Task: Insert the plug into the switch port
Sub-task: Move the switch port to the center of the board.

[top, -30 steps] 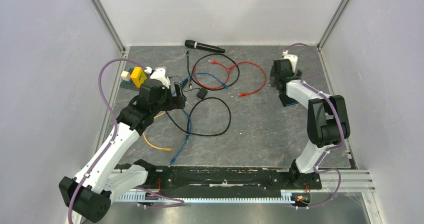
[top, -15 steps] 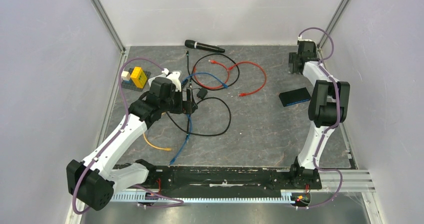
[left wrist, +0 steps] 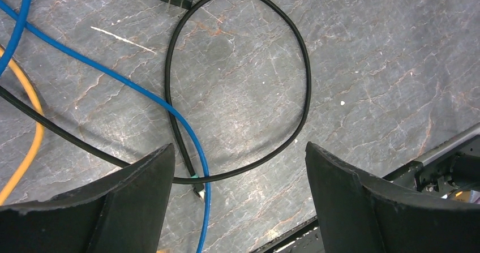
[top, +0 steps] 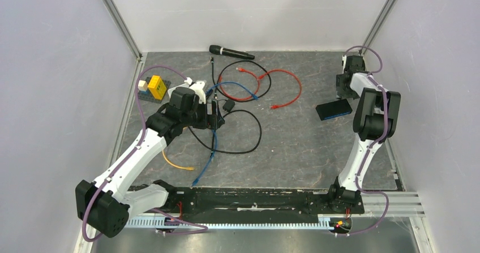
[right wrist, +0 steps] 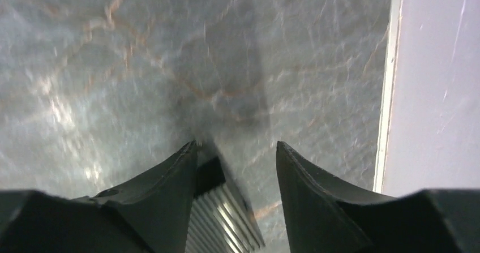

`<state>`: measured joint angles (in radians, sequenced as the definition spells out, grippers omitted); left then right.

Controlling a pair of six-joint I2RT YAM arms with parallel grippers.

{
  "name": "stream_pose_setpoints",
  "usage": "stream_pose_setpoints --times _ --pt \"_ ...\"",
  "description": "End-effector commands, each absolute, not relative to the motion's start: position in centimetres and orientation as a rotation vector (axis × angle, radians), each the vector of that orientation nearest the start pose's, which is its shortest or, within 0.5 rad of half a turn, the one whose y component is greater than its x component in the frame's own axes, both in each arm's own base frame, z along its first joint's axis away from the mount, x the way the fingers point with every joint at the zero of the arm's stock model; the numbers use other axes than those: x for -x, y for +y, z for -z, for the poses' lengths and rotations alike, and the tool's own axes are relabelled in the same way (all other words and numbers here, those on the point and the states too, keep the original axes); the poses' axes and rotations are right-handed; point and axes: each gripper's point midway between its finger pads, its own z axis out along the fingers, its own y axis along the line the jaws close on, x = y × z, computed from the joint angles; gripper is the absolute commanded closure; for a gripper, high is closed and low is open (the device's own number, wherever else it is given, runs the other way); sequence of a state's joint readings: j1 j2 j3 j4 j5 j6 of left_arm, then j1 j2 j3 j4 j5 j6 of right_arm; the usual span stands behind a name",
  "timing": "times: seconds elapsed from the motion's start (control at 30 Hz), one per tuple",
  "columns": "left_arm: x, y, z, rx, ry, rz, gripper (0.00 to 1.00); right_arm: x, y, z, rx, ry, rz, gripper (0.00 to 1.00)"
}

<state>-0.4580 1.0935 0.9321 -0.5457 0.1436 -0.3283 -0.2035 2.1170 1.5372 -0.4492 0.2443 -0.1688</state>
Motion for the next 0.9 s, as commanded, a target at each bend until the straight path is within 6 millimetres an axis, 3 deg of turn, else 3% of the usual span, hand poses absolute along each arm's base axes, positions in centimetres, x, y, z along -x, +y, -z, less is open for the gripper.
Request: stream_pose_setpoints --times 0.0,0.17,0.3,0.43,0.57,0.63,0.73,0.8,0.87 --pt "-26.3 -18.0 -19.4 -0.313 2.267 0.607 0.11 -40.8 -14.6 -4.2 -0.224 2.695 0.47 0.47" --pt "-26.0 -18.8 -19.5 -0.329 2.264 0.659 0.11 -33.2 -13.5 -3.6 -0.36 2.752 0.491 0.49" --pt "-25.3 -19.7 -19.2 -0.36 2.274 0.695 0.12 -31.0 -12.3 -4.5 -0.446 2.751 0.447 0.54" --pt "-25.0 -19.9 -19.3 -0.384 2.27 0.683 0.13 -34.3 -9.5 -8.4 -0.222 2.622 0.285 0.53" --pt "-25.3 -19.1 -19.8 -0.354 2.242 0.626 0.13 -40.2 -3.4 -13.7 0.182 2.328 0.116 0.51" --pt "-25.6 -18.5 -20.0 -0.323 2.229 0.585 0.15 -41.7 -0.1 -14.6 0.409 2.22 0.078 0.52" --pt "-26.0 -17.6 -20.5 -0.28 2.202 0.534 0.17 -43.1 4.6 -14.1 0.667 2.124 0.027 0.52" --pt "-26.3 -16.8 -20.7 -0.249 2.188 0.488 0.18 -44.5 5.2 -13.4 0.626 2.157 0.068 0.53" --pt "-26.6 -15.7 -20.9 -0.203 2.17 0.424 0.18 -47.0 4.7 -13.6 0.349 2.248 0.106 0.54"
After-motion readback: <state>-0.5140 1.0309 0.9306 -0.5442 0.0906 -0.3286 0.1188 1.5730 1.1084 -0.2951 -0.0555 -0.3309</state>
